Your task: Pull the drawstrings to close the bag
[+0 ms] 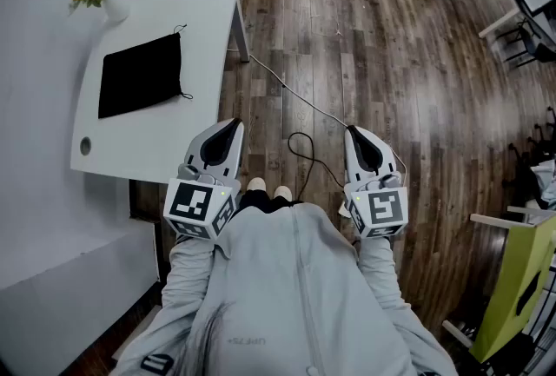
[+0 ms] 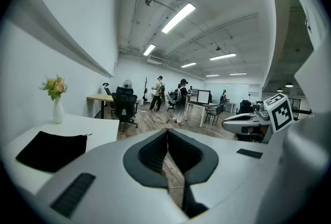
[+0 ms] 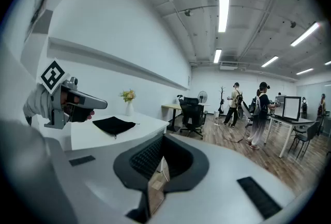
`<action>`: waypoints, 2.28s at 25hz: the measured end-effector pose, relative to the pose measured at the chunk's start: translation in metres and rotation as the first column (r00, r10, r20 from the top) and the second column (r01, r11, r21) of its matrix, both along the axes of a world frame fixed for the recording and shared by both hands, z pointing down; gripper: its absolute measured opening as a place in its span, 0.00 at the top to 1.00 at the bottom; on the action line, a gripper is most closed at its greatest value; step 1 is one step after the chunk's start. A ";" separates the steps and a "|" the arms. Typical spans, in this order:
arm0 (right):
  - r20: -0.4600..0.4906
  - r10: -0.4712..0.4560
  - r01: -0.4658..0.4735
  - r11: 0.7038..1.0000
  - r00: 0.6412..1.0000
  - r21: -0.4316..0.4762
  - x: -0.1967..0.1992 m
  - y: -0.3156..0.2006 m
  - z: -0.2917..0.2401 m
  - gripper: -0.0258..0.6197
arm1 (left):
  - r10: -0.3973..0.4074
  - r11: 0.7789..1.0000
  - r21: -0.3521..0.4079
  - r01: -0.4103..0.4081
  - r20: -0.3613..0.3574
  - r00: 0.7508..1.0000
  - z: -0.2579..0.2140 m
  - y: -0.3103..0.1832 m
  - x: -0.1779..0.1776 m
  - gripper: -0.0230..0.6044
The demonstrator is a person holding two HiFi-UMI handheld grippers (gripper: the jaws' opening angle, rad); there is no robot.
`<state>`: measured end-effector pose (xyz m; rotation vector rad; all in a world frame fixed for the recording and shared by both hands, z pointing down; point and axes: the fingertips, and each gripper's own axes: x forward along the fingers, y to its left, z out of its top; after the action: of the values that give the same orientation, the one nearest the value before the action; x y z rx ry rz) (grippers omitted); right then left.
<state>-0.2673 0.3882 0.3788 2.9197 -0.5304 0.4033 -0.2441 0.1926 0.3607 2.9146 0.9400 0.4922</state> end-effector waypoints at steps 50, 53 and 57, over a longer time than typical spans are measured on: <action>0.095 -0.692 0.693 0.720 0.715 0.027 0.390 -0.256 0.016 0.92 | -0.651 0.757 -0.018 0.653 0.049 0.757 0.015 -0.198 0.264 0.92; 0.100 -0.790 0.792 0.609 0.604 0.027 0.410 -0.305 0.019 0.92 | -0.764 0.643 -0.017 0.766 0.063 0.642 0.020 -0.234 0.258 0.92; 0.084 -0.897 0.900 0.436 0.433 0.019 0.434 -0.365 0.012 0.92 | -0.890 0.450 -0.011 0.893 0.071 0.450 0.020 -0.269 0.245 0.92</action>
<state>0.1668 0.0231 0.3905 2.0880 -1.9256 0.3374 0.0010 -0.0768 0.3807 2.7703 -0.6709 0.4154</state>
